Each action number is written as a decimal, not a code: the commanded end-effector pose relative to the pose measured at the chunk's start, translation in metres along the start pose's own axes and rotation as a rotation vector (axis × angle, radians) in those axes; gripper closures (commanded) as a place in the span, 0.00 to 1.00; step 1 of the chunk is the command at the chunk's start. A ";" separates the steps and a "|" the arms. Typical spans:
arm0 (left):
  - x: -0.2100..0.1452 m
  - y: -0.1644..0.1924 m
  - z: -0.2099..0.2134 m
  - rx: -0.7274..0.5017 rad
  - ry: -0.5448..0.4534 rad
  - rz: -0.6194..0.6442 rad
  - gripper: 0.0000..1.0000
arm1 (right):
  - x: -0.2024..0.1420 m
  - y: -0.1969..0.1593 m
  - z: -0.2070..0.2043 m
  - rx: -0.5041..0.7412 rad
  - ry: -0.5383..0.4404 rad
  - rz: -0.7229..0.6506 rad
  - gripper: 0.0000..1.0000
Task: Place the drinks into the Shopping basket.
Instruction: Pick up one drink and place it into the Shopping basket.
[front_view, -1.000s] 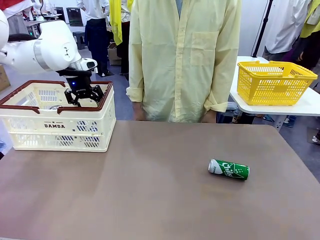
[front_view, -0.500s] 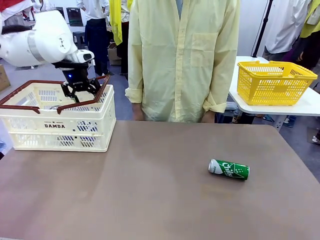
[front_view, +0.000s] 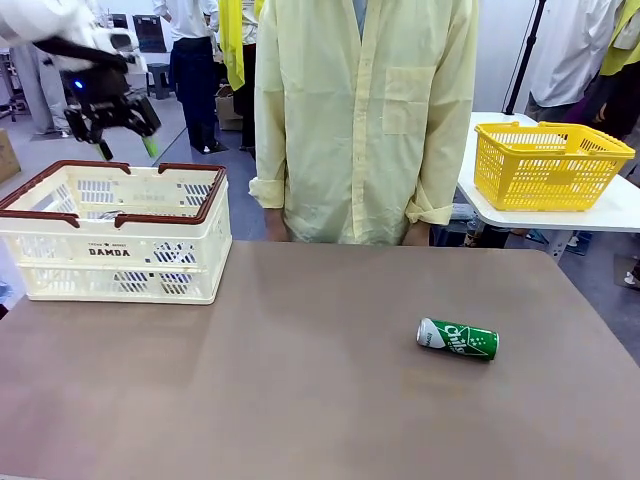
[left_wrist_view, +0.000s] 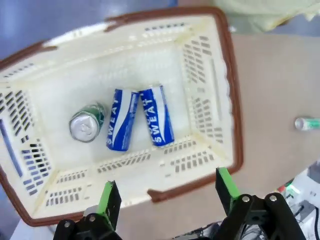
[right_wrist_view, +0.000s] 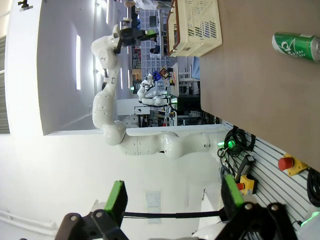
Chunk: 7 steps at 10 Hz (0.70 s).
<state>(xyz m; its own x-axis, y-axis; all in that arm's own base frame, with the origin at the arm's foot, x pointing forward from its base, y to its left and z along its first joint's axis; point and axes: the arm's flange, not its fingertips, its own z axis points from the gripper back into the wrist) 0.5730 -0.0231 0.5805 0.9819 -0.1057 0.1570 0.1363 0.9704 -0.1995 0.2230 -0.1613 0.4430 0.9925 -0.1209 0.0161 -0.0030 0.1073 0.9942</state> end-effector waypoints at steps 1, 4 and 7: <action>-0.025 0.005 0.024 -0.214 0.023 -0.102 0.00 | 0.000 0.005 -0.001 0.009 -0.002 0.000 0.00; -0.098 0.064 0.054 -0.537 0.068 -0.168 0.00 | 0.000 0.005 -0.001 0.009 -0.002 0.000 0.00; -0.201 0.157 0.049 -0.824 -0.112 -0.008 0.00 | 0.000 0.005 -0.001 0.009 -0.002 0.000 0.00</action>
<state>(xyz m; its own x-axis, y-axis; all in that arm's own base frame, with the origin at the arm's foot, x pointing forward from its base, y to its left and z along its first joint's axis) 0.4110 0.1413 0.5826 0.9600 -0.1669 0.2248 0.2800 0.5627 -0.7778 0.2230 -0.1613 0.4429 0.9926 -0.1208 0.0157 -0.0027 0.1071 0.9942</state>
